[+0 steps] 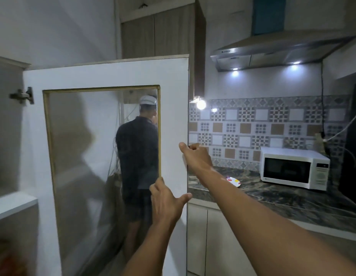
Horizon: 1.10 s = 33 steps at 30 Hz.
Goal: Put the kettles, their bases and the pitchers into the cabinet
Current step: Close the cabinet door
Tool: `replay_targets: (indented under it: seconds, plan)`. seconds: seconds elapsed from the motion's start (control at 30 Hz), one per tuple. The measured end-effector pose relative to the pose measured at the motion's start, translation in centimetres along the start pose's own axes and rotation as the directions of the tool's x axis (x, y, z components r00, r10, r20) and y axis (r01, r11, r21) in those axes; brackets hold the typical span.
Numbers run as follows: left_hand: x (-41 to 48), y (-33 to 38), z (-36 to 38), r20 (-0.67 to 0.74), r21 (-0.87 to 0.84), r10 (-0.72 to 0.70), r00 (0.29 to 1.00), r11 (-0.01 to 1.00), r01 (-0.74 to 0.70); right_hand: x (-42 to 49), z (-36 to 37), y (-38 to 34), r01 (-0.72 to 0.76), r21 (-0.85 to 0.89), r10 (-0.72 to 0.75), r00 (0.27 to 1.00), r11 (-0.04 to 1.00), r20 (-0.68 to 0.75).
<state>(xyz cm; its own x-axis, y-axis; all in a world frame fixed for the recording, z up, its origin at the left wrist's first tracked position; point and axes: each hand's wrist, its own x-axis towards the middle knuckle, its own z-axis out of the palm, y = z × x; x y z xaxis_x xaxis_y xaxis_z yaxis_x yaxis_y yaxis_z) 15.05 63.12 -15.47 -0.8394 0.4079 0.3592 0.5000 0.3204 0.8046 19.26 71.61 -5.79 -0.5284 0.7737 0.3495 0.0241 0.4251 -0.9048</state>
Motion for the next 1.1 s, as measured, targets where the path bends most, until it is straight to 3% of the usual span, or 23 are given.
replay_targets:
  seconds: [0.27,0.47,0.7,0.87,1.1]
  plan:
    - [-9.5,-0.6,-7.5,-0.058,0.083,0.043,0.997,0.996,-0.039,-11.0,1.5,-4.5,0.149,-0.086,-0.156,0.984,0.985,-0.081]
    - [-17.7,-3.1,-16.9,-0.284,0.058,-0.039,0.958,0.997,0.058,-23.3,5.7,-9.9,0.403,-0.038,-0.393,0.907,0.915,0.147]
    - [-22.7,-6.2,-31.6,-0.612,0.111,-0.081,0.787,0.976,0.187,-32.4,15.1,-17.6,0.516,0.212,-0.555,0.729,0.83,0.399]
    - [-22.9,-10.3,-41.0,-0.722,0.086,-0.217,0.657,0.914,0.397,-35.8,22.5,-22.0,0.572,0.247,-0.598,0.577,0.782,0.557]
    - [-19.7,-15.2,-49.2,-0.82,0.106,-0.219,0.529,0.85,0.516,-36.7,34.1,-26.1,0.591,0.329,-0.637,0.44,0.736,0.633]
